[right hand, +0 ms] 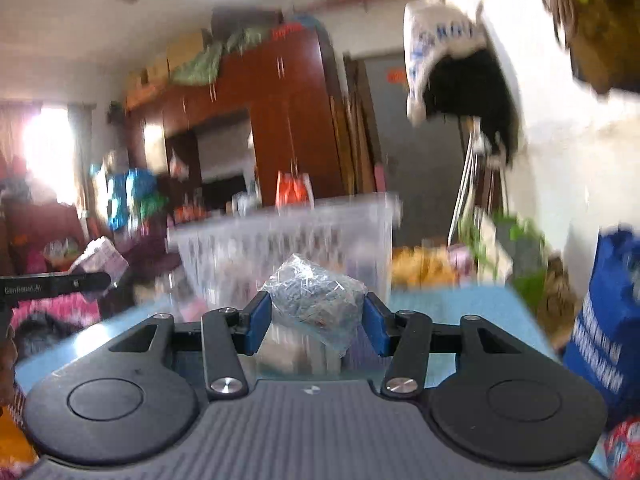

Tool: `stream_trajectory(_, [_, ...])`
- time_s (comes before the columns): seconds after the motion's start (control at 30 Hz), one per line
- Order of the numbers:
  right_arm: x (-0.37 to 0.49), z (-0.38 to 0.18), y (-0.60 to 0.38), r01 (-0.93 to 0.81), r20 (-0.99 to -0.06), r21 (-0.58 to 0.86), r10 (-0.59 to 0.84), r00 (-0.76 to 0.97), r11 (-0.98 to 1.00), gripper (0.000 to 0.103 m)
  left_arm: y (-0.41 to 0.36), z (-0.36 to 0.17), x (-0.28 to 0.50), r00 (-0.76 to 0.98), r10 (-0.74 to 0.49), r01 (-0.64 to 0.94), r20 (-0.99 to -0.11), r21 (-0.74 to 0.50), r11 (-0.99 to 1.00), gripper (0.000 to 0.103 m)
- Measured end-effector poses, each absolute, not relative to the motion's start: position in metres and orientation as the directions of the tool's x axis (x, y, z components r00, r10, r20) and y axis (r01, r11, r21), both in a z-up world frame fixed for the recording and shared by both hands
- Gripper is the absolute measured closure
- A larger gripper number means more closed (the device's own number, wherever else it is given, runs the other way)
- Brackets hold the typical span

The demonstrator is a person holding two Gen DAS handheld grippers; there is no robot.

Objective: Organize objects
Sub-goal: 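Lift both items into the white basket and open both grippers, then grasp the red ball in a bag with left gripper while right grasps blue box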

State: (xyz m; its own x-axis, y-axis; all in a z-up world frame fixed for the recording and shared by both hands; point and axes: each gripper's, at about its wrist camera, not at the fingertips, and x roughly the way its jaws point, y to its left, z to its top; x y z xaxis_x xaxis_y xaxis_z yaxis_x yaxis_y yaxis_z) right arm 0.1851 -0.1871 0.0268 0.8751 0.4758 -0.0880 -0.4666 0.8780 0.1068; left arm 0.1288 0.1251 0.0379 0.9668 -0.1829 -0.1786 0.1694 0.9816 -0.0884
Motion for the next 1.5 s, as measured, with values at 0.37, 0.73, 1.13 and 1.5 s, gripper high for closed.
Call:
stream_trajectory(0.37, [0.303, 0.107, -0.111, -0.52, -0.168, -0.085, 0.503, 0.848, 0.85, 0.05, 0.085, 0.124, 0.268, 0.928, -0.251, 0.232, -0.277, -0.101, 0.967, 0.054])
stream_trajectory(0.73, [0.28, 0.089, -0.156, -0.462, -0.075, 0.02, 0.463, 0.883, 0.886, 0.0, 0.107, 0.098, 0.25, 0.95, -0.247, 0.218, -0.189, -0.162, 0.962, 0.001])
stream_trajectory(1.13, [0.284, 0.032, -0.192, -0.408, -0.381, 0.068, 0.402, 0.833, 0.91, 0.063, 0.129, 0.04, 0.153, 0.949, -0.265, 0.227, -0.168, -0.216, 0.95, 0.0])
stream_trajectory(1.5, [0.278, 0.011, -0.186, -0.479, -0.403, 0.134, 0.489, 0.774, 0.868, 0.06, 0.118, -0.014, 0.139, 0.887, -0.313, 0.271, -0.339, -0.166, 0.948, 0.001])
